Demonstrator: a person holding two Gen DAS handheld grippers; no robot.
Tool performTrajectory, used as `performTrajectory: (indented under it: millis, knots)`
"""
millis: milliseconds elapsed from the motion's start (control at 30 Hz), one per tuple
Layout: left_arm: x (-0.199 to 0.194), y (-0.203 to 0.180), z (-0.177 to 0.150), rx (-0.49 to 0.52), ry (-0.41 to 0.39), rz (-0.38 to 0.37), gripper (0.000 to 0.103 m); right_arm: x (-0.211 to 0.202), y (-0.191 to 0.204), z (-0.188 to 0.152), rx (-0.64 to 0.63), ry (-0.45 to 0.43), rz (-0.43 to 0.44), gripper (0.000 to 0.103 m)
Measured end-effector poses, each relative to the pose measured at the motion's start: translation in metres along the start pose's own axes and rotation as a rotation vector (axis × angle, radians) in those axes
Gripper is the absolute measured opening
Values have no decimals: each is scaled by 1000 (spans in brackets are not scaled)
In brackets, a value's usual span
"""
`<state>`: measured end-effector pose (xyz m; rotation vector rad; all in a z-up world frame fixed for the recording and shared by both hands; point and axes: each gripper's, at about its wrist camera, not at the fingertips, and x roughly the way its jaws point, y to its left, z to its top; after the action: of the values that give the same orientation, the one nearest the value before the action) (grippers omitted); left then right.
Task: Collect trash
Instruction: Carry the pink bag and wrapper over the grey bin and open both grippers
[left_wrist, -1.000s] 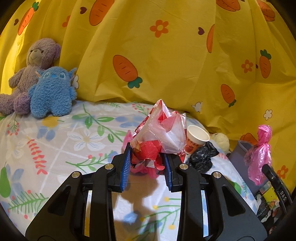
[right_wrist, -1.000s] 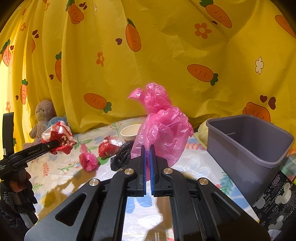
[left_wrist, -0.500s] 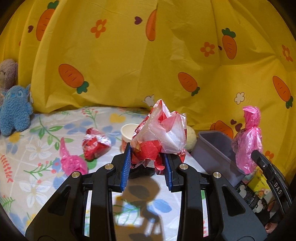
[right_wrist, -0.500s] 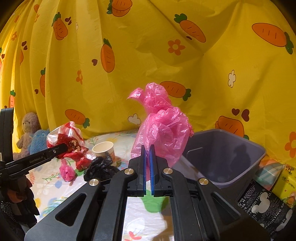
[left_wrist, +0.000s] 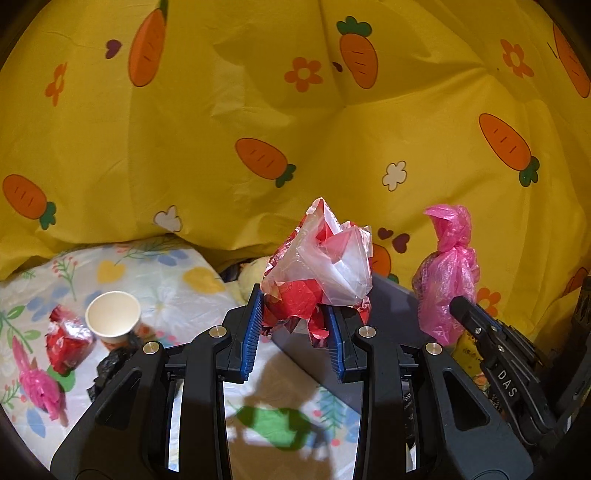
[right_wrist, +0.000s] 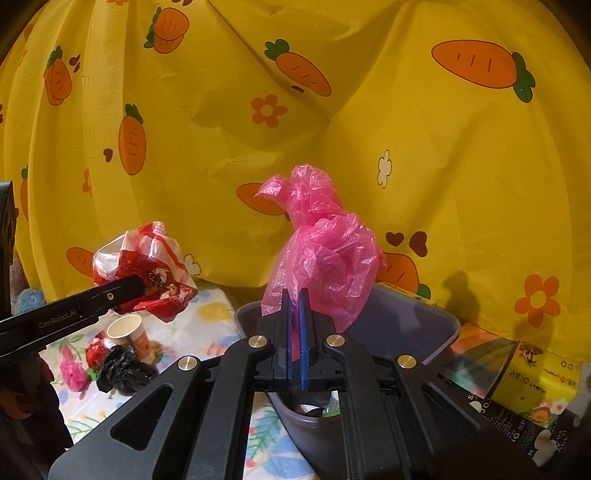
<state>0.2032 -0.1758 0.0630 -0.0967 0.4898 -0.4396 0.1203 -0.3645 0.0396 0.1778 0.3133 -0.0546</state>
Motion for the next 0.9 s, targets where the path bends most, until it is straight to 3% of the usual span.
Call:
performTrajectory:
  millis: [300,900]
  knots:
    - [49,-33,1,60,49,-49,31,20,-21,-4,16,35,-38,4]
    - [89,-42,-3,53,103,-120,31,36,-32,-7,33,73,-52,4]
